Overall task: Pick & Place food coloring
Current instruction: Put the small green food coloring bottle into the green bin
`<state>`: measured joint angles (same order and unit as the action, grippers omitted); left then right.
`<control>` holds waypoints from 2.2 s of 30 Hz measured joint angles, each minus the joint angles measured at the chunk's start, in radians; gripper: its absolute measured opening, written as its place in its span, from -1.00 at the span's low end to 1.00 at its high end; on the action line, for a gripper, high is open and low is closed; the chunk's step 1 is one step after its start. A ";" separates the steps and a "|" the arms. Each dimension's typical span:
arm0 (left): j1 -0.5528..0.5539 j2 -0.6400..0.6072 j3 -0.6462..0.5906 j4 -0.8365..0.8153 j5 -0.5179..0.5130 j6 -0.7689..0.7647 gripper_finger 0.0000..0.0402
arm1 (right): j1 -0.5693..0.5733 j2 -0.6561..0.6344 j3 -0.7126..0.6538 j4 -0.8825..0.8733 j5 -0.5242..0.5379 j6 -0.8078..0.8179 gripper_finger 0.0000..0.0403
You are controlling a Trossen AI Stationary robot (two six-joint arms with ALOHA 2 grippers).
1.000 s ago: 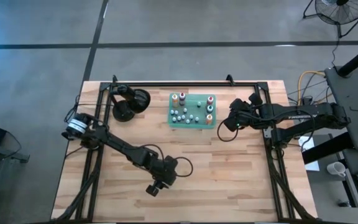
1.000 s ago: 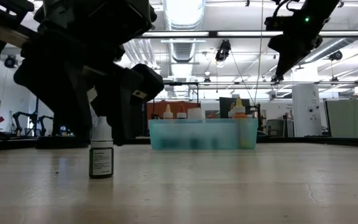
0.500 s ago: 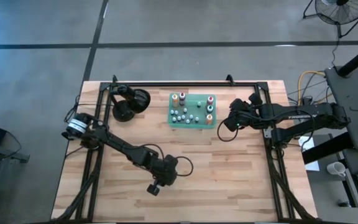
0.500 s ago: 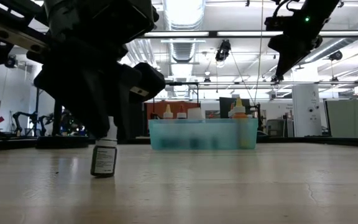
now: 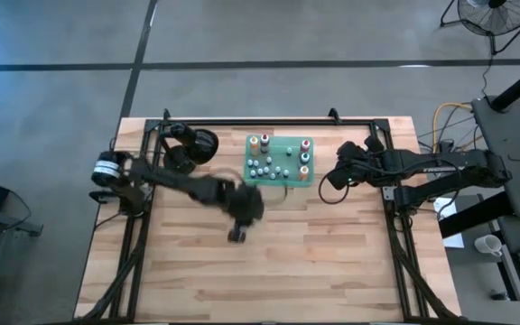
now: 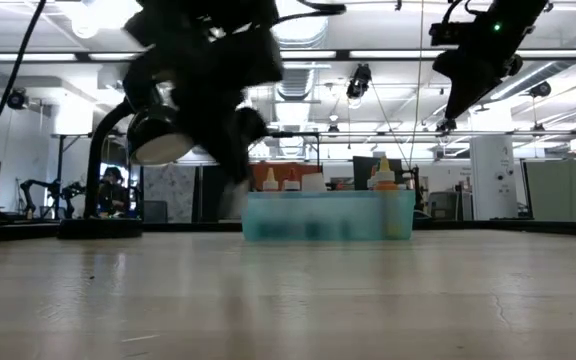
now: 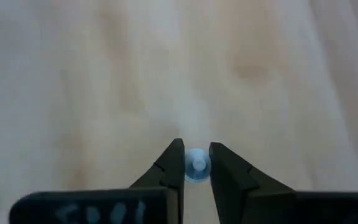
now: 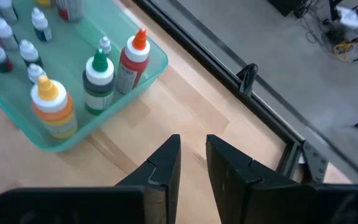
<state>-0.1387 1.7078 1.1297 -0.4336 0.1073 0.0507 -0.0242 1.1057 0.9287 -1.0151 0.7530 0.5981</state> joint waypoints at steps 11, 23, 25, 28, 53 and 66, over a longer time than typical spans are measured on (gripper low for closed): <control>0.402 0.029 0.362 -0.016 -0.020 -0.082 -0.85 | 0.000 -0.112 0.000 0.003 0.070 0.133 -0.66; 0.541 0.381 0.671 -0.043 -0.029 -0.117 -0.85 | 0.000 -0.113 0.000 0.003 0.092 0.211 -0.66; 0.540 0.405 0.684 -0.042 -0.031 -0.098 -0.85 | 0.000 -0.113 0.000 0.003 0.092 0.215 -0.66; 0.534 0.431 0.683 -0.050 -0.027 -0.052 -0.85 | 0.000 -0.110 0.000 0.002 0.092 0.215 -0.66; 0.527 0.465 0.554 0.019 -0.091 -0.113 -0.63 | 0.000 -0.105 -0.002 -0.001 0.087 0.184 -0.66; 0.519 0.460 0.578 0.012 -0.087 -0.110 -0.51 | 0.000 -0.105 -0.002 -0.002 0.084 0.171 -0.66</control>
<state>0.3801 2.1682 1.7076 -0.4214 0.0200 -0.0591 -0.0246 1.0008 0.9268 -1.0168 0.8371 0.7692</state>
